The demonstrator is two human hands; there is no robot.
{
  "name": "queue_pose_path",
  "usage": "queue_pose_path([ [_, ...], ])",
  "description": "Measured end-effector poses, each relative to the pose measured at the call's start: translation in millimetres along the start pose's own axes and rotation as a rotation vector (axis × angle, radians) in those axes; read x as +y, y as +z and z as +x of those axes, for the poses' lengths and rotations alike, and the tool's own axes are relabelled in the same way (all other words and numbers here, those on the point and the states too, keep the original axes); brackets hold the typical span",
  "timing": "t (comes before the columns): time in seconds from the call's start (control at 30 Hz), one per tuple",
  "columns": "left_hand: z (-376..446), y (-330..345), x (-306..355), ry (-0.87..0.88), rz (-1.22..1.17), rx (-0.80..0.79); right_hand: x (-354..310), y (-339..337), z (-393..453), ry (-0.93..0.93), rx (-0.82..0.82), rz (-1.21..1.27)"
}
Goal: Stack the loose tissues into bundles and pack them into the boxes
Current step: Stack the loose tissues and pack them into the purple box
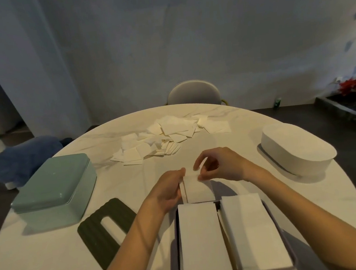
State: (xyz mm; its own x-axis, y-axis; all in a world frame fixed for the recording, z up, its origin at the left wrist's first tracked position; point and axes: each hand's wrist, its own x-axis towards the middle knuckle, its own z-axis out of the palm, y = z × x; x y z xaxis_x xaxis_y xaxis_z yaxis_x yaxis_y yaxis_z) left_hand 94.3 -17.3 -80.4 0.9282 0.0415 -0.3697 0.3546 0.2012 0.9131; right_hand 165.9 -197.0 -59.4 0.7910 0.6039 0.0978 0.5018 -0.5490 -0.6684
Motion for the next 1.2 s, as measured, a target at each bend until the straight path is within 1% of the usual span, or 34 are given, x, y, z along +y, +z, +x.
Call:
queue_pose_path([
  [0.07, -3, 1, 0, -0.013, -0.016, -0.058, 0, 2, -1, 0.028, 0.024, 0.044],
  [0.13, -5, 2, 1, -0.043, -0.076, -0.189, 0, 0, 1, 0.063, 0.065, 0.06],
  [0.17, -6, 3, 1, -0.043, -0.07, -0.243, 0, -1, 2, 0.082, 0.09, 0.055],
  [0.23, -9, 3, 3, 0.004, 0.038, -0.282, 0, -2, 4, 0.101, 0.124, 0.033],
  [0.3, -12, 3, 4, 0.111, 0.22, -0.227, 1, -4, 5, 0.109, 0.124, -0.001],
  [0.4, -12, 0, 3, 0.207, 0.273, -0.197, -1, -6, 3, 0.115, 0.078, -0.041],
  [0.57, -15, -6, 1, 0.25, 0.361, -0.188, -2, -9, -1, 0.102, 0.092, 0.016],
  [0.67, -14, -11, -4, 0.272, 0.416, -0.163, 0, -10, -3, 0.139, 0.154, 0.1],
  [0.77, -10, -18, -12, 0.286, 0.343, -0.031, 4, -7, -5, 0.187, 0.172, 0.131],
  [0.83, -4, -24, -19, 0.324, 0.379, 0.073, 9, -1, -7, 0.225, 0.112, 0.121],
  [0.9, -4, -25, -23, 0.379, 0.466, 0.147, 10, 6, -11, 0.248, 0.036, 0.143],
  [0.97, -8, -24, -23, 0.452, 0.588, 0.182, 11, 12, -13, 0.21, 0.034, 0.136],
  [1.03, -15, -25, -18, 0.517, 0.642, 0.192, 7, 13, -18, 0.155, 0.088, 0.133],
  [1.13, -39, -26, 0, 0.571, 0.588, 0.243, -9, 2, -26, 0.112, 0.134, 0.145],
  [1.2, -62, -24, 16, 0.557, 0.525, 0.228, -26, -11, -32, 0.075, 0.12, 0.189],
])
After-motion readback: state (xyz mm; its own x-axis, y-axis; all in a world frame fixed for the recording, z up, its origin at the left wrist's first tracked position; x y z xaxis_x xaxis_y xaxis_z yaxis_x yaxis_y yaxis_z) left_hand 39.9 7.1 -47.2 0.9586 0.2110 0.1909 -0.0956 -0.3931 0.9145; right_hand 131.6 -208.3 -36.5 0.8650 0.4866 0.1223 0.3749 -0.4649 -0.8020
